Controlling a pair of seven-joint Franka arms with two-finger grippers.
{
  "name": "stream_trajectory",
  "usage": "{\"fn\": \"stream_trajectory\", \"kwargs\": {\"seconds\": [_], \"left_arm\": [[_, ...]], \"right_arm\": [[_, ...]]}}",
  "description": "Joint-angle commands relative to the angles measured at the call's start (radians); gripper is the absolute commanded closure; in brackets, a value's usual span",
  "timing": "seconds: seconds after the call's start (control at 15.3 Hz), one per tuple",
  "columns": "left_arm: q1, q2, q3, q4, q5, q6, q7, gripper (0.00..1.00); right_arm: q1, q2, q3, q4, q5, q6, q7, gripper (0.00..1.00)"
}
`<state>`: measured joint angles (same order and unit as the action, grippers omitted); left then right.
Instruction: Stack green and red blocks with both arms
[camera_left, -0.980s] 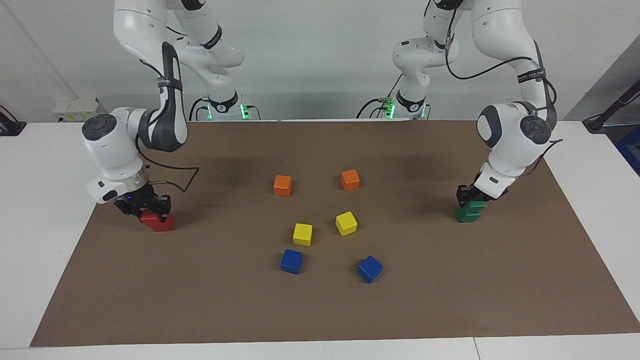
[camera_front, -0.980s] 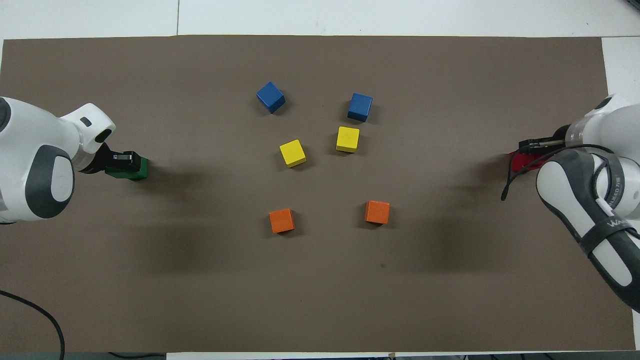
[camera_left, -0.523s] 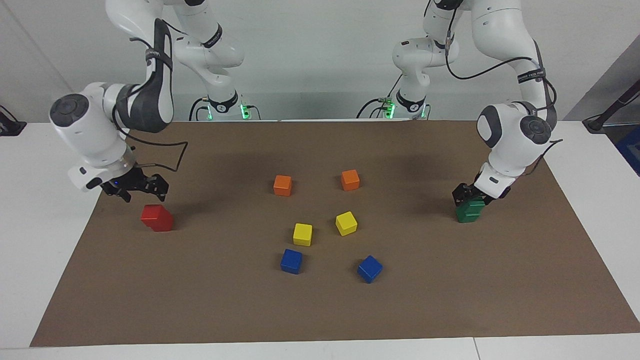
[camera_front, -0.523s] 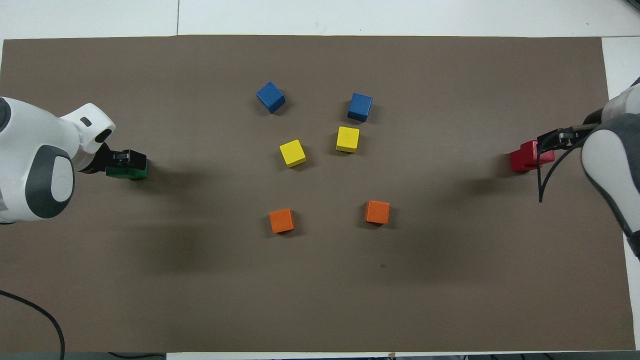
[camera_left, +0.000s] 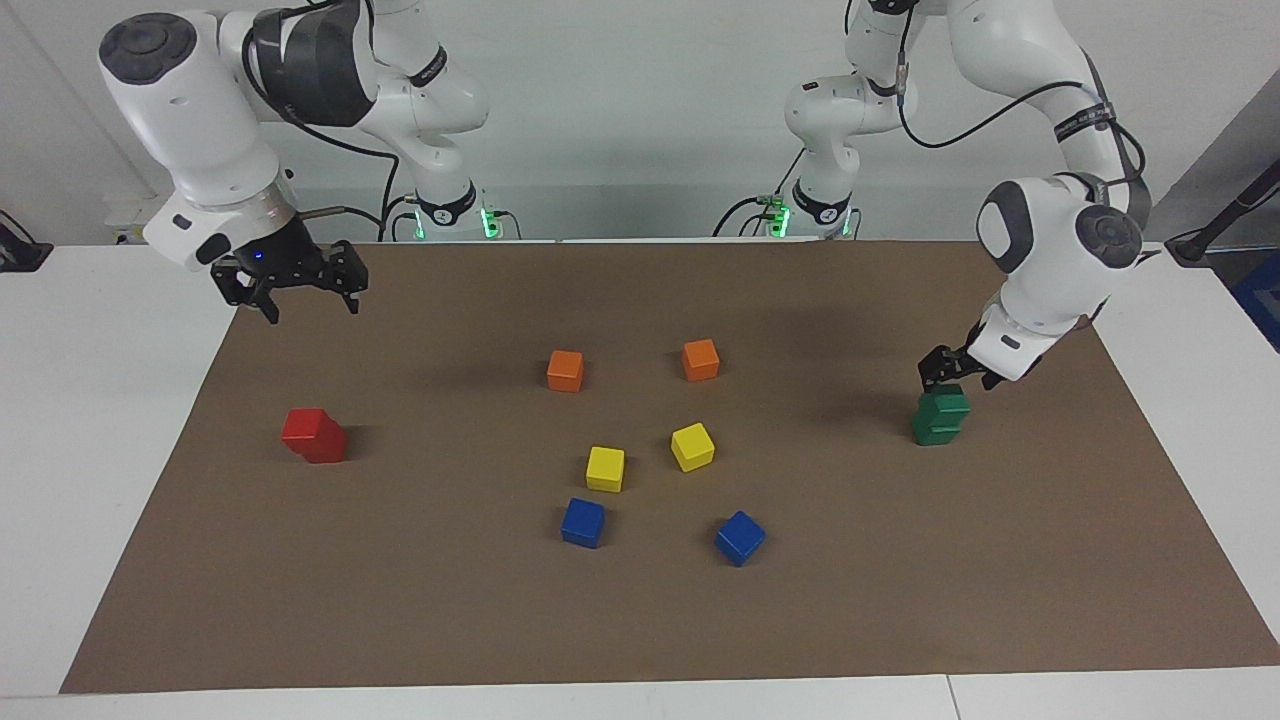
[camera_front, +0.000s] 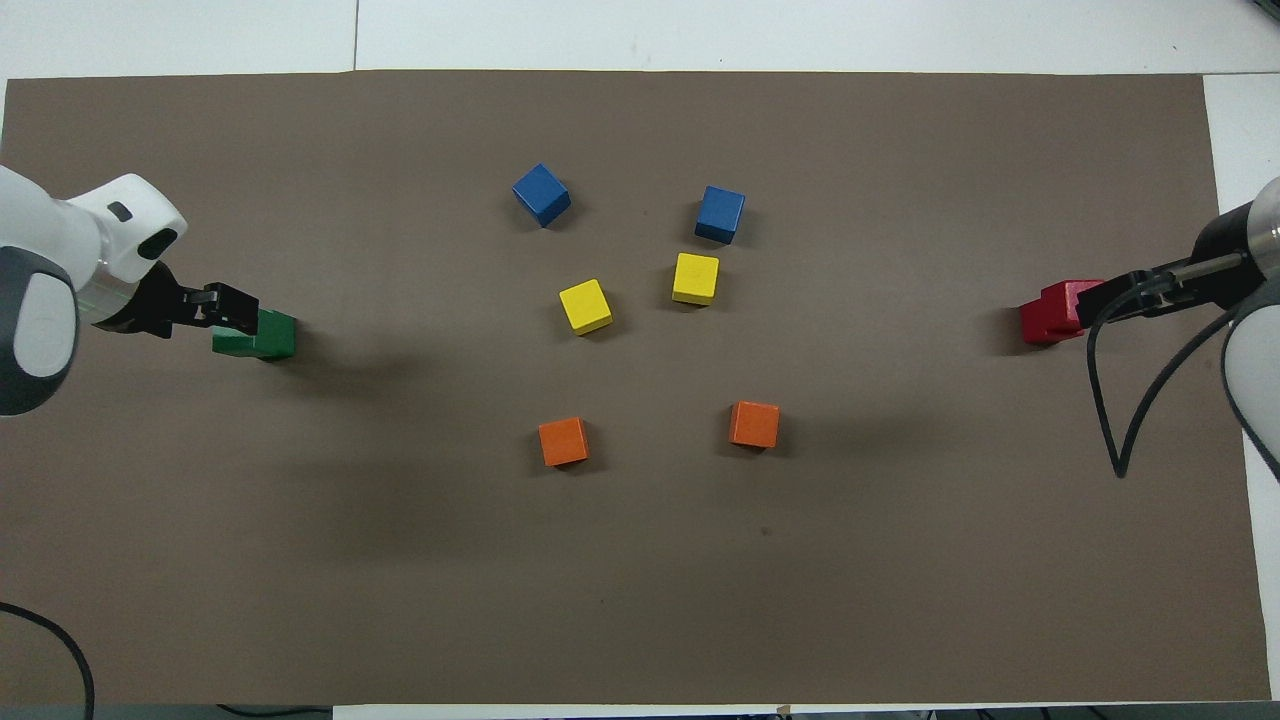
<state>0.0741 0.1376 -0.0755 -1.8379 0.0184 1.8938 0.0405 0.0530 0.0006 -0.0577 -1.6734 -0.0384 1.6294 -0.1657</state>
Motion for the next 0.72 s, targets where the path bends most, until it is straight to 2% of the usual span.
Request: {"fn": "stream_trajectory", "kwargs": {"seconds": [0.0,0.2,0.39,0.65], "left_arm": [[0.003,-0.103,-0.003,0.036,-0.011,-0.146,0.016,0.00],[0.013,-0.196,-0.004,0.023,-0.011,-0.217,0.013,0.00],[0.015,-0.211,-0.004,0.016,-0.011,-0.243,0.012,0.00],[-0.017,-0.213,0.002,0.003,-0.012,-0.188,0.009,0.00]], "right_arm": [[-0.013,-0.010,0.010,-0.005,-0.001,-0.037,-0.017,0.00],[-0.013,-0.010,0.010,0.012,0.002,-0.095,0.001,0.00],[-0.016,-0.008,0.006,0.014,0.046,-0.118,0.058,0.00],[-0.012,-0.008,-0.002,0.011,0.054,-0.100,0.109,0.00]]}}
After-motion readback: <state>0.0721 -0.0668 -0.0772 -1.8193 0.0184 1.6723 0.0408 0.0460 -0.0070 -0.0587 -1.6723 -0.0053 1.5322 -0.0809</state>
